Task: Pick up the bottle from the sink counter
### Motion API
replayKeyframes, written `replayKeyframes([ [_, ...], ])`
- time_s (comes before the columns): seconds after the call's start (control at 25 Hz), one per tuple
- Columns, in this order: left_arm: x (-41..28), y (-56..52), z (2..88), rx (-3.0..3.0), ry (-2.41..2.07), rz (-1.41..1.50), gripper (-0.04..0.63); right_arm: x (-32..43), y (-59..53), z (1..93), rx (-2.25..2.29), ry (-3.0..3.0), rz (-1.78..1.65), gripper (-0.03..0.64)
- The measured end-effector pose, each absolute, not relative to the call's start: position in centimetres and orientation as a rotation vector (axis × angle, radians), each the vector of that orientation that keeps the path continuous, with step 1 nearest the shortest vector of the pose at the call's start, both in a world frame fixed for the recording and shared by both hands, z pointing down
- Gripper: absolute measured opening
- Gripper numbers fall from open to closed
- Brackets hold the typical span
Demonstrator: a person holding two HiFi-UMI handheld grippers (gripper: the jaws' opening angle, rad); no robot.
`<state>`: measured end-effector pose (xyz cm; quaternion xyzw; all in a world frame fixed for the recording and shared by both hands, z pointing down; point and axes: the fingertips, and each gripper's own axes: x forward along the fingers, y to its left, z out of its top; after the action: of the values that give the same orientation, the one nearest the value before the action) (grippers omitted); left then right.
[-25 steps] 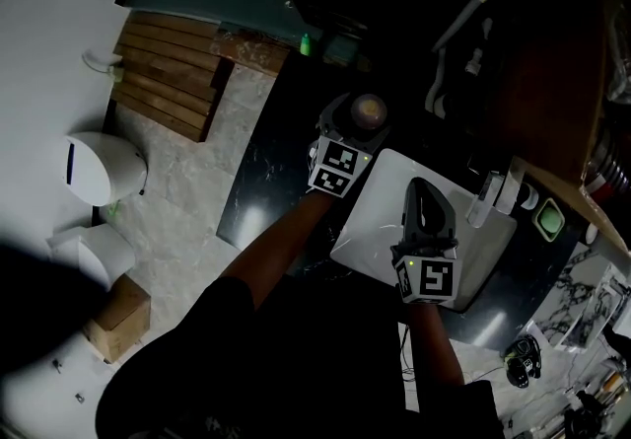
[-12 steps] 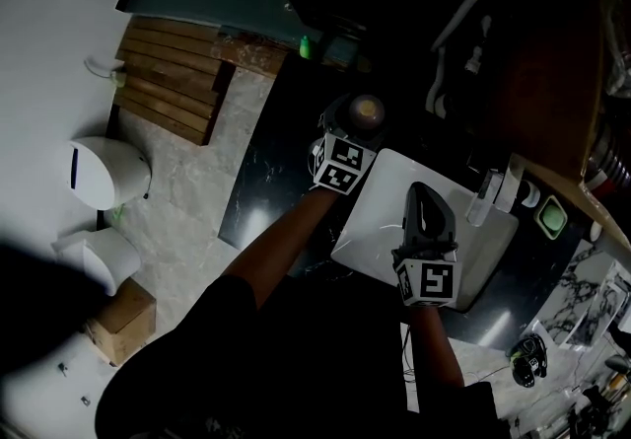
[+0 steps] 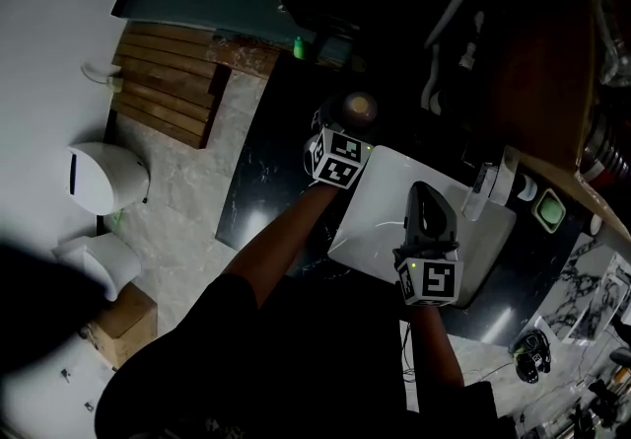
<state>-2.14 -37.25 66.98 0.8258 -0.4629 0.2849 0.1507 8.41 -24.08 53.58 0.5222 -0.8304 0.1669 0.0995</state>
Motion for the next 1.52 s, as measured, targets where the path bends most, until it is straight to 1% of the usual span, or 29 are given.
replayKeyframes([
  [0.52,-1.8,-36.5,66.9,2.427,-1.272,0.829,0.382,11.0,-24.2,52.9,1.606,-2.433,0.453,0.038],
  [0.76,-2.2,-36.0,65.9,2.441,-1.300,0.736,0.382,11.2,-23.8,52.6,1.608,-2.435,0.435,0.038],
  [1.04,-2.6,-34.7,63.5,2.453,-1.331,0.714,0.382,11.5,-23.1,52.1,1.629,-2.431,0.451,0.038],
  [1.24,-2.7,-33.0,61.2,2.456,-1.343,0.680,0.382,11.9,-22.6,50.6,1.666,-2.429,0.393,0.038],
  [1.52,-2.4,-30.5,56.2,2.466,-1.356,0.607,0.382,12.8,-21.5,48.9,1.702,-2.421,0.376,0.038],
])
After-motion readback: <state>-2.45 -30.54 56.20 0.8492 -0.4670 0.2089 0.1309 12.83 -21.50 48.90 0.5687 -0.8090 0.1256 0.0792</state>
